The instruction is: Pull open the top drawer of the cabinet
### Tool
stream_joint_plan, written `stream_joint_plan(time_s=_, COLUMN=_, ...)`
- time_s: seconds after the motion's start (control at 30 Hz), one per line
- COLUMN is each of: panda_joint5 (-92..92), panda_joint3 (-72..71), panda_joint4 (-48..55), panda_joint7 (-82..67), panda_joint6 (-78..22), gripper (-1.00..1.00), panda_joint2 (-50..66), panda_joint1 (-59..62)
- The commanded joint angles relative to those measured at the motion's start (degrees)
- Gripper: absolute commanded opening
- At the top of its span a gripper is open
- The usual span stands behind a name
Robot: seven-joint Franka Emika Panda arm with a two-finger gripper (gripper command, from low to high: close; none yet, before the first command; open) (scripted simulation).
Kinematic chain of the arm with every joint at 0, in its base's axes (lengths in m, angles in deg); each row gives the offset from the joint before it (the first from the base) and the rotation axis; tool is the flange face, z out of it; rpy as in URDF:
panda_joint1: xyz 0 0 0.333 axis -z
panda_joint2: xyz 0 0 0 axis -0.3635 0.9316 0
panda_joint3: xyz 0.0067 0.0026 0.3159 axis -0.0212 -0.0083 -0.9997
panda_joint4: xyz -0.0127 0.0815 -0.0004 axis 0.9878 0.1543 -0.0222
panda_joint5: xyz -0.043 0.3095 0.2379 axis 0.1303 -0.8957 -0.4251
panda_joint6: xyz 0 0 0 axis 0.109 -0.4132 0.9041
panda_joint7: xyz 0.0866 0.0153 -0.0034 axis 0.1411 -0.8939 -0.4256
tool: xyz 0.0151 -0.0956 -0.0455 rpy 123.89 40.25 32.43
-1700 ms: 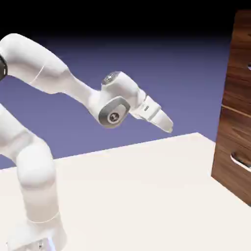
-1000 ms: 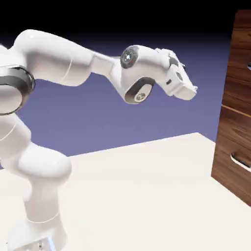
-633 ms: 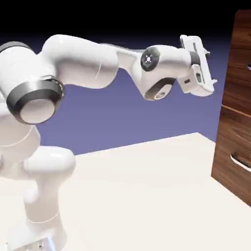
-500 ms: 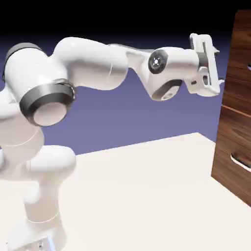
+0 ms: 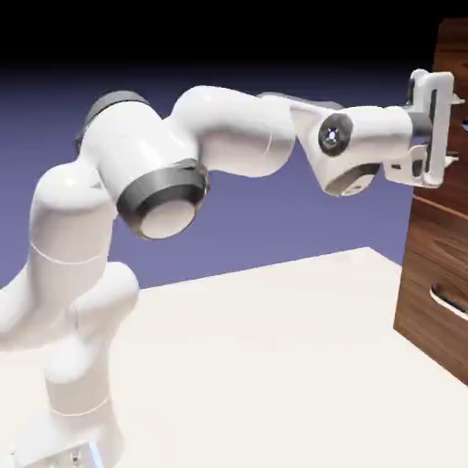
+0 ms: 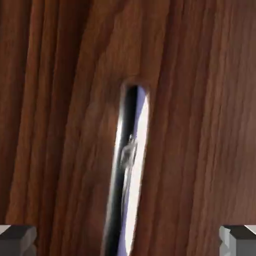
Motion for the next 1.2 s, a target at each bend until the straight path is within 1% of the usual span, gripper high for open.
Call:
stream_joint_plan(time_s=0.0, panda_joint5=-0.22, panda_joint3=1.92, panda_joint4=1.04, panda_joint7=0.91, panda_joint6=0.56, gripper=0.00, panda_joint2=0.04, panda_joint1=-2.08)
stream_joint_plan(time_s=0.17, panda_joint5=-1.31, panda_joint3=11.23, panda_joint4=6.09, panda_joint7=5.29, panda_joint6=3.27, gripper=0.00, panda_joint2=0.21, panda_joint1=-12.14)
stream_joint_plan(time_s=0.2, panda_joint5=-1.31, panda_joint3=11.24, panda_joint4=6.09, panda_joint7=5.29, panda_joint6=3.27, gripper=0.00, panda_joint2=0.21, panda_joint1=-12.14)
stream_joint_plan(time_s=0.43, panda_joint5=-4.84, panda_joint3=22.84, panda_joint4=19.94, panda_joint7=0.88, panda_joint6=-1.09, gripper=0.00, panda_joint2=-4.54, panda_joint1=-26.66)
stream_joint_plan(time_s=0.47, panda_joint5=-4.92, panda_joint3=23.11, panda_joint4=20.26, panda_joint7=0.77, panda_joint6=-1.19, gripper=0.00, panda_joint2=-4.65, panda_joint1=-27.00)
stream_joint_plan(time_s=0.5, panda_joint5=-4.92, panda_joint3=23.11, panda_joint4=20.26, panda_joint7=0.77, panda_joint6=-1.19, gripper=-1.00, panda_joint2=-4.65, panda_joint1=-27.00)
stream_joint_plan(time_s=0.53, panda_joint5=-4.92, panda_joint3=23.11, panda_joint4=20.26, panda_joint7=0.77, panda_joint6=-1.19, gripper=-1.00, panda_joint2=-4.65, panda_joint1=-27.00)
stream_joint_plan(time_s=0.9, panda_joint5=0.75, panda_joint3=5.30, panda_joint4=-0.12, panda_joint7=8.36, panda_joint6=4.88, gripper=-1.00, panda_joint2=2.45, panda_joint1=-4.35)
stream_joint_plan(time_s=1.17, panda_joint5=3.49, panda_joint3=-8.34, panda_joint4=-10.60, panda_joint7=12.69, panda_joint6=7.21, gripper=-1.00, panda_joint2=5.26, panda_joint1=12.26)
